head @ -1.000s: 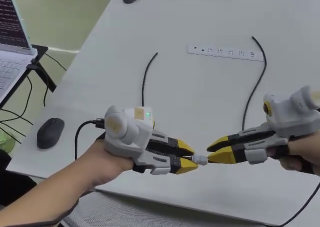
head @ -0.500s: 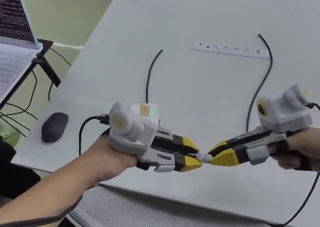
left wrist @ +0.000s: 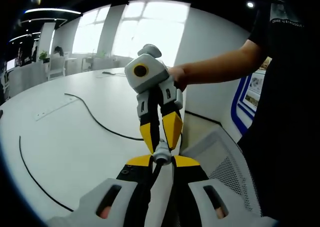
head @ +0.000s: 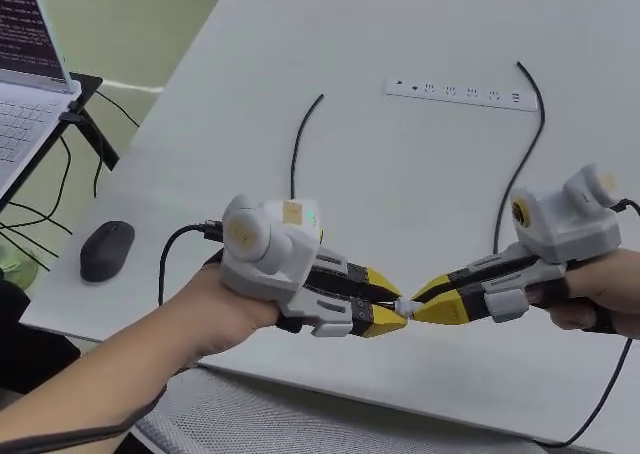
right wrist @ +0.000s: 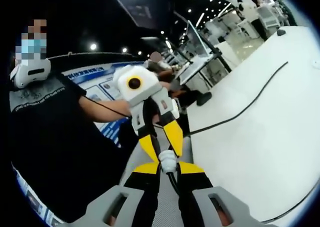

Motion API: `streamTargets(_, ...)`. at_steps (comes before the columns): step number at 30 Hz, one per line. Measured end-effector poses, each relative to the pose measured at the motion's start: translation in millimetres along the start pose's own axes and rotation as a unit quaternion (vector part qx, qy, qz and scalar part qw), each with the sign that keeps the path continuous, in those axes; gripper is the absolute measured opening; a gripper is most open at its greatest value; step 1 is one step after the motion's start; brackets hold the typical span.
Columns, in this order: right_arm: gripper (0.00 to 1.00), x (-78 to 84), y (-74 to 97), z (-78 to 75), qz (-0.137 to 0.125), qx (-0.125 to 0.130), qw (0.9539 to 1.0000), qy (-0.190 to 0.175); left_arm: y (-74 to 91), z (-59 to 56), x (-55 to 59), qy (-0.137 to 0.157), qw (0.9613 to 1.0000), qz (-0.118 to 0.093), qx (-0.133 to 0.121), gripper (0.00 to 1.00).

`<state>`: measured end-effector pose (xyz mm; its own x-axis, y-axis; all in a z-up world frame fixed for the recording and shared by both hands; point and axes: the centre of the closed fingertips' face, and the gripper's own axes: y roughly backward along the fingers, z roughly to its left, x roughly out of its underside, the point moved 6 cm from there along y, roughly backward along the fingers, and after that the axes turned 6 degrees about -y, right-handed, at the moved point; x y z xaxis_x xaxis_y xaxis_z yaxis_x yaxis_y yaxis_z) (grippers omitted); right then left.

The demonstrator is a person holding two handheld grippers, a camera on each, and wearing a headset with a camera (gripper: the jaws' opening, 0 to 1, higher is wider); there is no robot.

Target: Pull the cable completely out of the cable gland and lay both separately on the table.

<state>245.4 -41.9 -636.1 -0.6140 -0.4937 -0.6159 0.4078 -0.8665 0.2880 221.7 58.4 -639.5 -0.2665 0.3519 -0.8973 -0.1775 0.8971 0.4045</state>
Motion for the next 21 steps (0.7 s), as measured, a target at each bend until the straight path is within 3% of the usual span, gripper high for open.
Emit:
streamTargets(5, 0.08, 1.1, -2.2, 6.3, 0.033, 0.045, 0.9954, 0.079, -1.8, -2.3, 0.5, 0.003, 1.0, 0.003, 0.006, 0.15)
streamTargets(9, 0.08, 2.1, -3.2, 10.5, 0.061, 0.084, 0.983, 0.151, -3.4, -4.0, 1.5, 0.011, 0.9999, 0.002, 0.01, 0.15)
streamTargets(12, 0.07, 1.8, -4.8, 15.0, 0.08, 0.123, 0.9649, 0.218, -3.7, -3.6, 2.0, 0.017, 0.9998, 0.001, 0.011, 0.15)
streamTargets(13, 0.07, 2.2, -5.2, 16.4, 0.082, 0.131, 0.9613, 0.228, -3.6, -3.4, 1.7, 0.018, 0.9998, 0.0, 0.011, 0.15)
streamTargets(15, 0.07, 2.0, -5.5, 18.1, 0.088, 0.155, 0.9487, 0.261, -3.3, -2.4, 1.1, 0.023, 0.9997, -0.003, 0.01, 0.15)
streamTargets(21, 0.07, 2.7, -7.1, 21.8, 0.12, 0.223, 0.8923, 0.374, -3.5, 0.7, 0.1, 0.039, 0.9992, -0.009, 0.011, 0.15)
